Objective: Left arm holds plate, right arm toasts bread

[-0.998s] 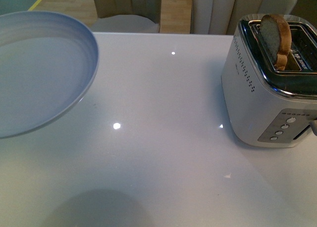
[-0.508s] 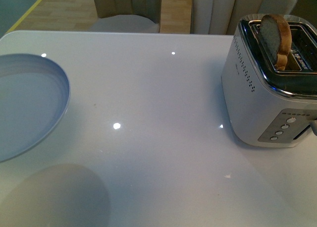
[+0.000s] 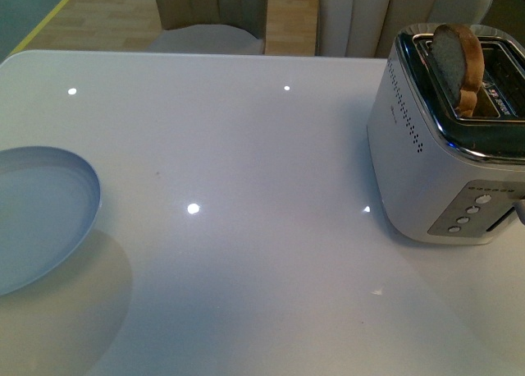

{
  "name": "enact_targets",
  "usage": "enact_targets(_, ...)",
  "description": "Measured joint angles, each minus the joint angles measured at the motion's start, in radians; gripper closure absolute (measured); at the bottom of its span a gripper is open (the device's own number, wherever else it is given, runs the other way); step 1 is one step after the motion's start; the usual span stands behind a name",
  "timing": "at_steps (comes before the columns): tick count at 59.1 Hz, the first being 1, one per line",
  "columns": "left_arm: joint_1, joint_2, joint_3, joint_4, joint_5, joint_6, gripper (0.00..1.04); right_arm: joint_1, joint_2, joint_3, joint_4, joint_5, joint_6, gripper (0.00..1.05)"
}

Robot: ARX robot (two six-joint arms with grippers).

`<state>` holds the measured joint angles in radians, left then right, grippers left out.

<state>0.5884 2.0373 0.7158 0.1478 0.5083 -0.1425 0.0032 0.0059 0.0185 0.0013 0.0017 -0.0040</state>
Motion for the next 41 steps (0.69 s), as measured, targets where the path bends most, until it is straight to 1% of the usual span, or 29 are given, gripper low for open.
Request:
enact_targets(13, 0.003, 0.094, 0.049, 0.042, -0.003, 0.018, 1.02, 0.0, 0.0, 0.0, 0.0, 0.0, 0.001, 0.09)
enact_targets(24, -0.013, 0.154, 0.069, 0.071, 0.004, 0.024, 1.02, 0.0, 0.0, 0.0, 0.0, 0.0, 0.001, 0.09)
enact_targets(41, -0.011, 0.247, 0.109, 0.077, -0.009, 0.031, 1.02, 0.0, 0.0, 0.0, 0.0, 0.0, 0.001, 0.09)
